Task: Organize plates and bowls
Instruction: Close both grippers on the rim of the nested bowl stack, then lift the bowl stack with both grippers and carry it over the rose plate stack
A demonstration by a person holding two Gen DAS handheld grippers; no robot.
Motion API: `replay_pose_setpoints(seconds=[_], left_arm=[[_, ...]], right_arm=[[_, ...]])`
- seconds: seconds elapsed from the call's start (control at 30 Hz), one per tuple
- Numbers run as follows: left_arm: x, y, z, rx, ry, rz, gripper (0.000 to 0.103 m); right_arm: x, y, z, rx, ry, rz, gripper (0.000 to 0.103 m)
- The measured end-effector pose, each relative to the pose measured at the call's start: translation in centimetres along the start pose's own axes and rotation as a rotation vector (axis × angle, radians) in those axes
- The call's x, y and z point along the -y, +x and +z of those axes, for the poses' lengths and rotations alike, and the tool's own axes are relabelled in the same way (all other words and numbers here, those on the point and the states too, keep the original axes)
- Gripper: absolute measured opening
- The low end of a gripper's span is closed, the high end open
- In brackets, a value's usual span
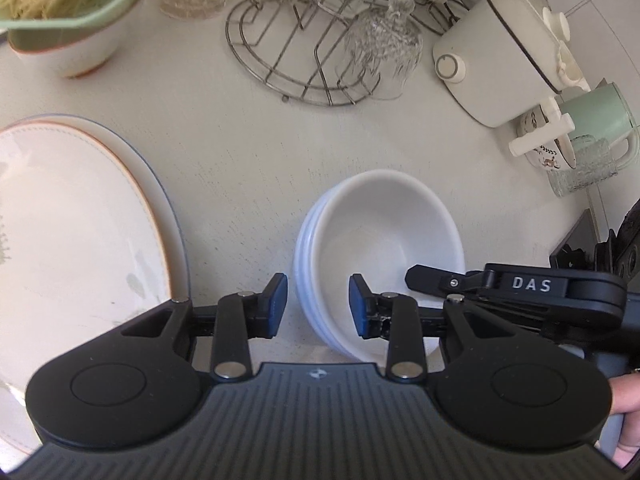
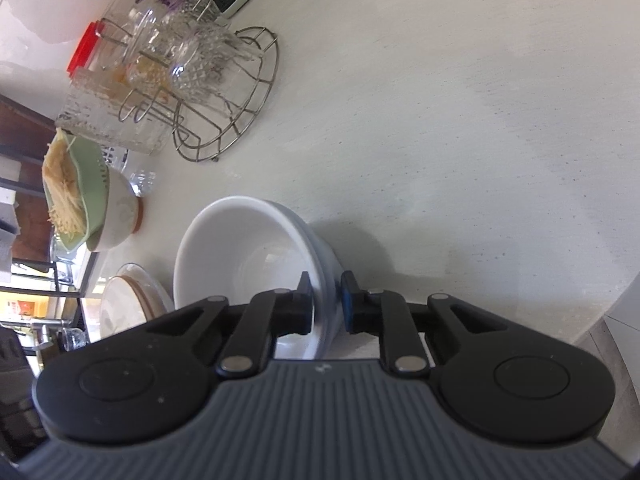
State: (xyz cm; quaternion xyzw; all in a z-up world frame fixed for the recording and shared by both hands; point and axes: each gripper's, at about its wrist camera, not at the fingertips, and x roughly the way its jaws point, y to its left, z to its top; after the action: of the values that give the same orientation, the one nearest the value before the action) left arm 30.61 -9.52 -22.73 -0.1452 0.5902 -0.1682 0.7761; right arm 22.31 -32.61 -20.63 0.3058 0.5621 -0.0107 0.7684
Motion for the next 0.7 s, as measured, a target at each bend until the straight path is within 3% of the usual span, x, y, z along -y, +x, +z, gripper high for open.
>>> replay_pose_setpoints(seconds=[0.23,0.47,0.7], left_arm=[[-0.7,2.0,-0.2,-0.050,-0.044,-0.041,0.036],[-0.7,1.1,-0.3,0.000,-0.020,-0.057,0.025],[-0.8,-1.3,-0.4,0.038,-0.036,-0.079,0.025]], right_arm=[[0.3,-0.2,-0.1,-0.007,-0.003,0.001,0.017],[-0.6,-0.7,0.0,0.007,-0.051,-0.017,0.017],[-2.6,-2.5,-0.2,0.026,-0.141,-0.013,0.017]])
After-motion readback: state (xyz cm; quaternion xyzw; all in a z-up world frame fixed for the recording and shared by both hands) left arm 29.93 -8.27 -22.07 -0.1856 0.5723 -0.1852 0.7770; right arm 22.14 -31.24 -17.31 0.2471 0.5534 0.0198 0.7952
